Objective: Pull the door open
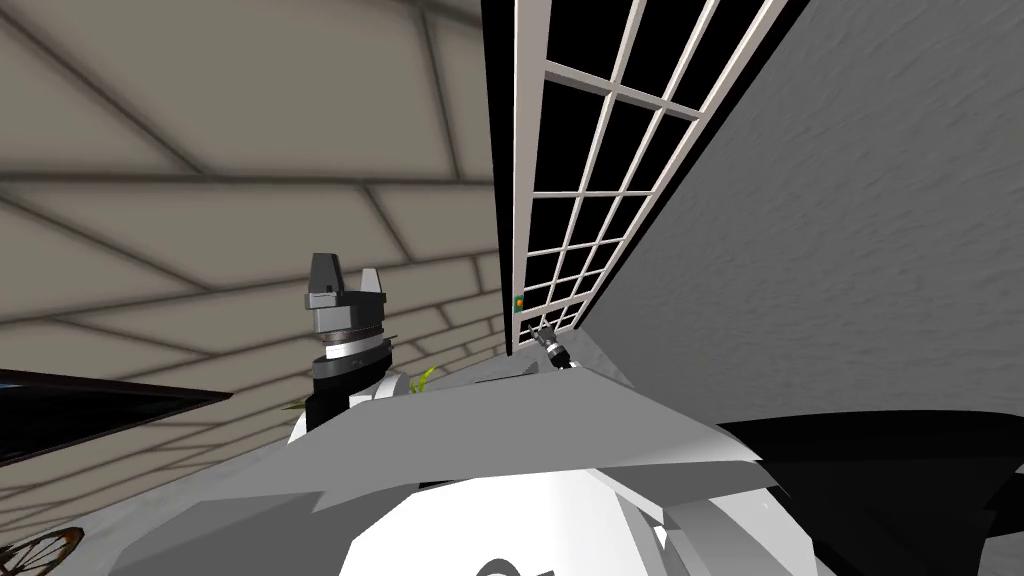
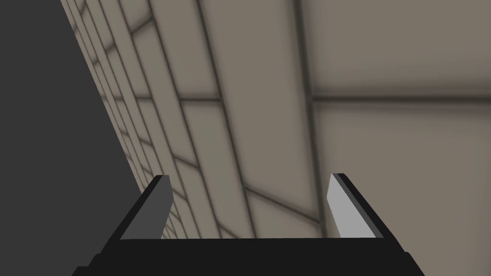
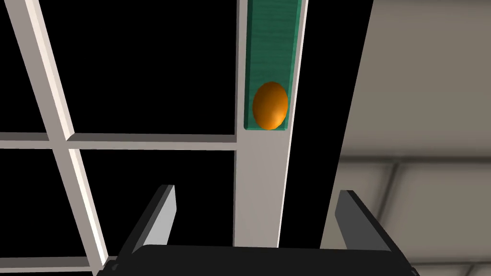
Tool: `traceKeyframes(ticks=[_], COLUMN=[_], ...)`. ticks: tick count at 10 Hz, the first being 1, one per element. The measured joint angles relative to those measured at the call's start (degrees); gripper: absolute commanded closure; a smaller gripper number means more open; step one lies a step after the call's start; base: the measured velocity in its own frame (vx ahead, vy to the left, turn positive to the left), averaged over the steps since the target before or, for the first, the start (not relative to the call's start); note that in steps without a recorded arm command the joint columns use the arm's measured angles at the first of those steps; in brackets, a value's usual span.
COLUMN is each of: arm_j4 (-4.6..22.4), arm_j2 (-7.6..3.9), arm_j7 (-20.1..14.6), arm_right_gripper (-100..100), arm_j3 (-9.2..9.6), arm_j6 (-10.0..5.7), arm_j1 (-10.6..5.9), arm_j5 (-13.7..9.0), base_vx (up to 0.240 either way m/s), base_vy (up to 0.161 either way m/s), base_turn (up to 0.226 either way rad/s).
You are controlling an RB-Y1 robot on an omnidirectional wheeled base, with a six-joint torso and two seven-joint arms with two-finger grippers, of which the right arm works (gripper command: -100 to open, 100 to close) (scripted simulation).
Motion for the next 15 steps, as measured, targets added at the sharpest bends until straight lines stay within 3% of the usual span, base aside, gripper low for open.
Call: traceKeyframes(ticks=[9, 10, 15], arm_j4=[-0.5, -0.4, -0.5], arm_j2=[0.70, 0.64, 0.81], arm_j7=[1.6, 1.6, 1.6], arm_right_gripper=[-100, 100, 100], arm_j3=[0.71, 0.69, 0.85], arm_j6=[0.02, 0.00, -0.11], arm_j1=[0.40, 0.59, 0.50], arm_j5=[-1.8, -1.8, -1.7], base_vx=[0.174, -0.031, -0.006], base_vy=[0.072, -0.006, -0.002], base_turn=[-0.041, 0.029, 0.004])
